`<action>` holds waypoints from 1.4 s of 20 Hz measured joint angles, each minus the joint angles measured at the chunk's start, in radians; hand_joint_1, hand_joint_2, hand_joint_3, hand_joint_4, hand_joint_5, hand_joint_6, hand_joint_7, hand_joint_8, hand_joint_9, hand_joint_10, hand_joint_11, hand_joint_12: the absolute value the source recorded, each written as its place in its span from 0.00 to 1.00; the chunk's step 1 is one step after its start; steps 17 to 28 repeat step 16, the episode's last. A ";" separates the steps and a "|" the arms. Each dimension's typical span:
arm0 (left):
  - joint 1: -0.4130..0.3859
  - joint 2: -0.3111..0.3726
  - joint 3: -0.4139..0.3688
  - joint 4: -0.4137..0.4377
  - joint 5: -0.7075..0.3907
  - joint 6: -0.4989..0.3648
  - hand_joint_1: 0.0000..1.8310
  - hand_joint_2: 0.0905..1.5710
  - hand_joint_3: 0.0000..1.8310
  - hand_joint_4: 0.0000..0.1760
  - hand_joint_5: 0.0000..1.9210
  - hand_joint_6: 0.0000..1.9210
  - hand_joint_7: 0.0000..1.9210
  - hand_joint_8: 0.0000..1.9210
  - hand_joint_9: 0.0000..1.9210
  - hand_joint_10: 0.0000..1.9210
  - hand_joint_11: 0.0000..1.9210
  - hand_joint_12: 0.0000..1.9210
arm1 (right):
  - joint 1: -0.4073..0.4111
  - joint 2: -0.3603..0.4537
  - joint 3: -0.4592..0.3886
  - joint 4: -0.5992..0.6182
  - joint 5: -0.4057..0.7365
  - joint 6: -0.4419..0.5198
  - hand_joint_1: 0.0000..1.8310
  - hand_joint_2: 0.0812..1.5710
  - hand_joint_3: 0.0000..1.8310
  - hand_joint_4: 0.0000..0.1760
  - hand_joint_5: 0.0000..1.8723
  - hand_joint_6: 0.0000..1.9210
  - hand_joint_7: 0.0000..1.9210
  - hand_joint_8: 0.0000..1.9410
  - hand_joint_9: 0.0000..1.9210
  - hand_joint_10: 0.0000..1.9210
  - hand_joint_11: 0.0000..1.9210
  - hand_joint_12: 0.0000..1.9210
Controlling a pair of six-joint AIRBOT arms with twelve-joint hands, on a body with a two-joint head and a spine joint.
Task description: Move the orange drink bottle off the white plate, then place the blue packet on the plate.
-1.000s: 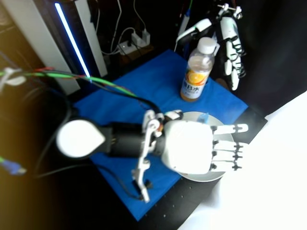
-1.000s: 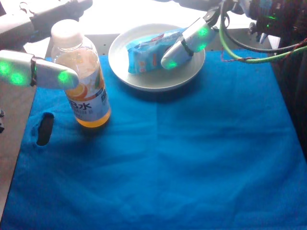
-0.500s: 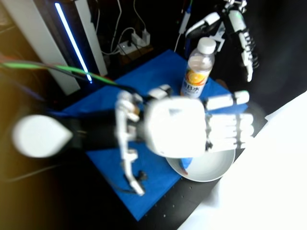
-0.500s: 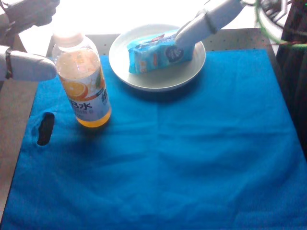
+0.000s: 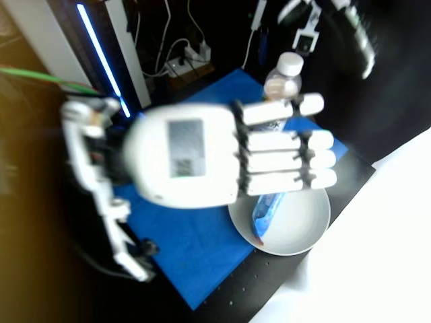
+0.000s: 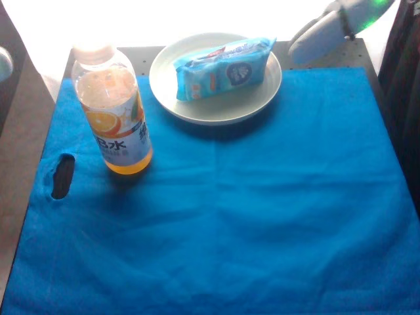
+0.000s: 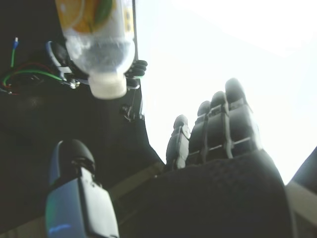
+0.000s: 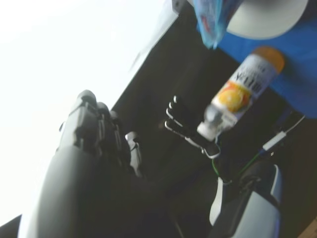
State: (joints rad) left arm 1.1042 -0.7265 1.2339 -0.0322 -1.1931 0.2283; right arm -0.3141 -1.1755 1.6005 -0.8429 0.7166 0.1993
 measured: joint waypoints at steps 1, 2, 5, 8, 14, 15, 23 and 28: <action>0.023 0.006 -0.010 -0.018 -0.031 0.009 0.21 0.45 0.00 1.00 0.00 0.00 0.00 0.00 0.00 0.00 0.00 0.00 | -0.001 0.024 -0.031 0.036 0.002 -0.049 0.46 0.33 0.01 1.00 0.00 0.00 0.00 0.00 0.00 0.00 0.00 0.00; 0.039 0.006 -0.016 -0.029 -0.063 0.009 0.21 0.45 0.00 1.00 0.00 0.00 0.00 0.00 0.00 0.00 0.00 0.00 | -0.001 0.052 -0.065 0.072 0.006 -0.087 0.46 0.33 0.01 1.00 0.00 0.00 0.00 0.00 0.00 0.00 0.00 0.00; 0.042 0.008 -0.033 -0.038 -0.168 0.011 0.19 0.45 0.00 1.00 0.00 0.00 0.00 0.00 0.00 0.00 0.00 0.00 | -0.001 0.144 -0.166 0.200 0.073 -0.218 0.47 0.36 0.00 1.00 0.00 0.00 0.00 0.00 0.00 0.00 0.00 0.00; 0.042 0.031 -0.053 -0.043 -0.251 0.038 0.25 0.47 0.01 0.96 0.00 0.00 0.00 0.00 0.00 0.00 0.00 0.00 | -0.044 0.168 -0.177 0.281 0.150 -0.226 0.43 0.38 0.01 1.00 0.00 0.00 0.00 0.00 0.01 0.00 0.03 0.01; 0.042 0.056 -0.090 -0.082 -0.349 0.109 0.39 0.58 0.00 0.36 0.17 0.23 0.05 0.00 0.01 0.00 0.00 0.00 | -0.140 0.177 -0.190 0.470 0.350 -0.244 0.42 0.41 0.01 1.00 0.00 0.00 0.01 0.00 0.02 0.01 0.03 0.02; 0.042 0.057 -0.102 -0.085 -0.367 0.130 0.44 0.58 0.00 0.33 0.20 0.39 0.06 0.00 0.01 0.00 0.00 0.00 | -0.154 0.186 -0.197 0.488 0.382 -0.246 0.41 0.42 0.00 1.00 0.00 0.00 0.03 0.00 0.04 0.00 0.03 0.03; 0.042 0.058 -0.121 -0.080 -0.393 0.155 0.43 0.60 0.00 0.20 0.19 0.32 0.06 0.00 0.01 0.00 0.00 0.00 | -0.159 0.195 -0.205 0.492 0.412 -0.253 0.39 0.45 0.00 1.00 0.00 0.00 0.05 0.01 0.06 0.00 0.01 0.14; 0.042 0.058 -0.121 -0.080 -0.393 0.155 0.43 0.60 0.00 0.20 0.19 0.32 0.06 0.00 0.01 0.00 0.00 0.00 | -0.159 0.195 -0.205 0.492 0.412 -0.253 0.39 0.45 0.00 1.00 0.00 0.00 0.05 0.01 0.06 0.00 0.01 0.14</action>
